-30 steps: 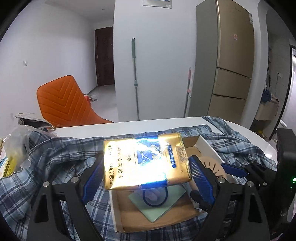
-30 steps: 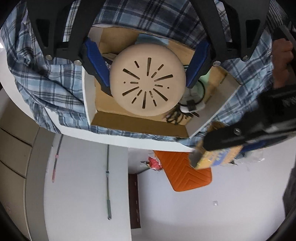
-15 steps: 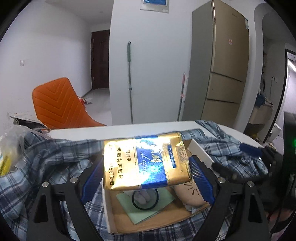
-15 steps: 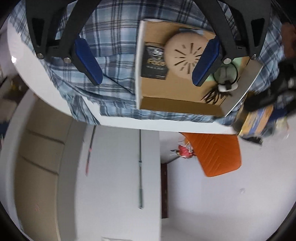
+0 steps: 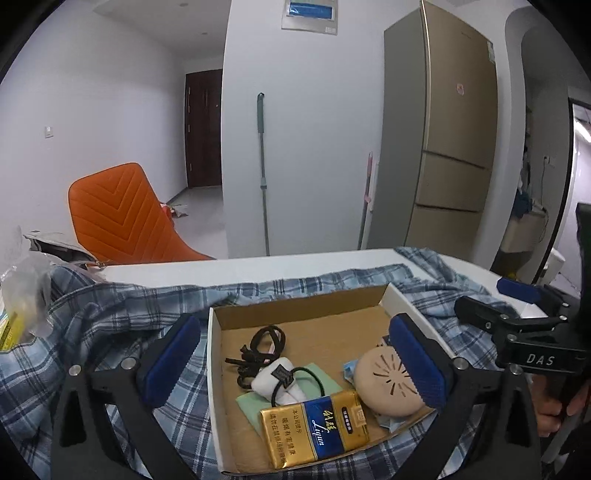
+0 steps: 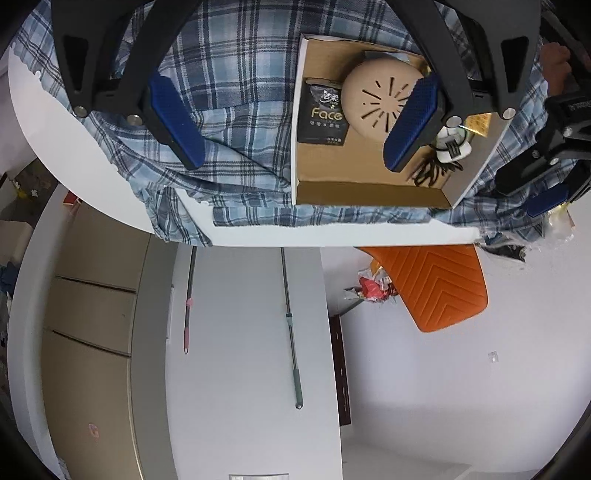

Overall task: Organize soft objects
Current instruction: 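Raise both grippers away from the box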

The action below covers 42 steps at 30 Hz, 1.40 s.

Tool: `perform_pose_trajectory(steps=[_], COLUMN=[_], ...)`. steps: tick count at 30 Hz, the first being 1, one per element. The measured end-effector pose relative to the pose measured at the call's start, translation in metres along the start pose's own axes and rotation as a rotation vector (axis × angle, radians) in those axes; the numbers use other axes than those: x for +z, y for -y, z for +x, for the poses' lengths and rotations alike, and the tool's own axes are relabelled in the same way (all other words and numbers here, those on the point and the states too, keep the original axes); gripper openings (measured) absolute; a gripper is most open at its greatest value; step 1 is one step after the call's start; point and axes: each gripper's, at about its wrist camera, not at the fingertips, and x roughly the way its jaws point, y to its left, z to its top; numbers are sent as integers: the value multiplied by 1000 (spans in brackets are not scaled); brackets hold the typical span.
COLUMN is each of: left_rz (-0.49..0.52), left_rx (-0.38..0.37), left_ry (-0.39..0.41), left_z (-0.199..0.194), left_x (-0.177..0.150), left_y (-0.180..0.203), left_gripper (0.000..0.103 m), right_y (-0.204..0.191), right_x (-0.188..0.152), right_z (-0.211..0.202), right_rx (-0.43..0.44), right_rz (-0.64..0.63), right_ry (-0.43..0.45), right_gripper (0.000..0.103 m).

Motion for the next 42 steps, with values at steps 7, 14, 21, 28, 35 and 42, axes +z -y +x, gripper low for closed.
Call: perform_pose_trajectory(steps=[7,14,21,28,35,42], left_rz=[-31,4,-15,-42,-68,-85], left_rx=[-37,11,56,50,25,11], left_ry=[60,149,237,221,140,78], left_z=[-30,-94,-156,-177,-164,-138], left_x=[19,17,-3,-37,-69,-84], left_y=[-8,-14,-21,-27,-36,-41], left_gripper=[103,103,103,103,103,103], right_y=[-15,-27,-33,-46,-53,-60], right_x=[14,12,-8,-36,-73,-113], right_z=[-36,-88,-132,-141,-116,-91], right_rx=[34,85,60,87,65,110], right_rz=[-30,-69,-80,-111,-167,-233], right_ry=[80,138,203,149,-19,-240], right_gripper=[97,97,97,97,96,91])
